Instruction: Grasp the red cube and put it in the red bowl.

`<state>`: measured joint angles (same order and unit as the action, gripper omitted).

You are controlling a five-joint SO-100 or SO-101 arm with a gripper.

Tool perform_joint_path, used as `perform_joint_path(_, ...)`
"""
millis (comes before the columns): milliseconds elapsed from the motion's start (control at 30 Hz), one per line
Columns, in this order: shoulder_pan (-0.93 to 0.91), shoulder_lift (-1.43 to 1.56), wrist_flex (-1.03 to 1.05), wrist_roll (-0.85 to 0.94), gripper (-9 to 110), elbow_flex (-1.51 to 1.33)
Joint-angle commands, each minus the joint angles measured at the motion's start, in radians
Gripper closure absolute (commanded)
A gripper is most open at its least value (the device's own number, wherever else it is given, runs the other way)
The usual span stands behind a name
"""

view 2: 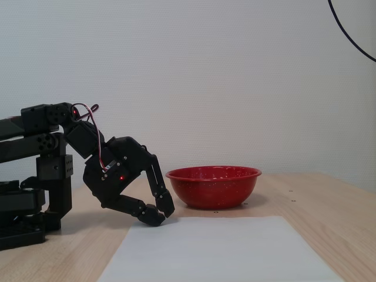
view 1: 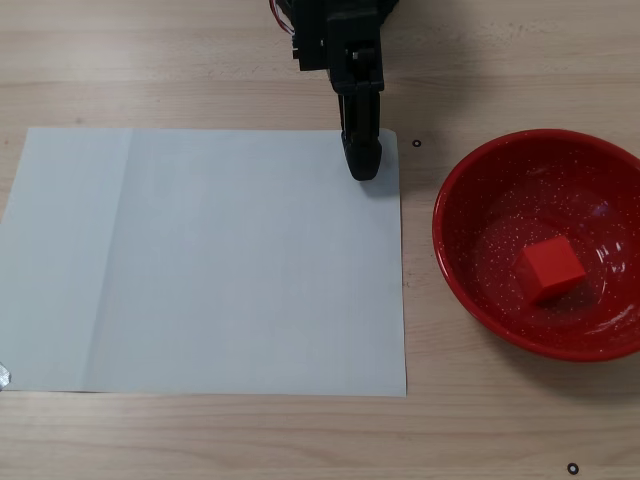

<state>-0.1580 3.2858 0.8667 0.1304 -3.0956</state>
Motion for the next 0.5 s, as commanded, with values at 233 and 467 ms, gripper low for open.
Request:
perform_joint_path(233,0.025,-0.015,0.002,-0.017,101,-0.008)
perform_joint_path(467,0.048,-0.009,0.018,0.000,101,-0.008)
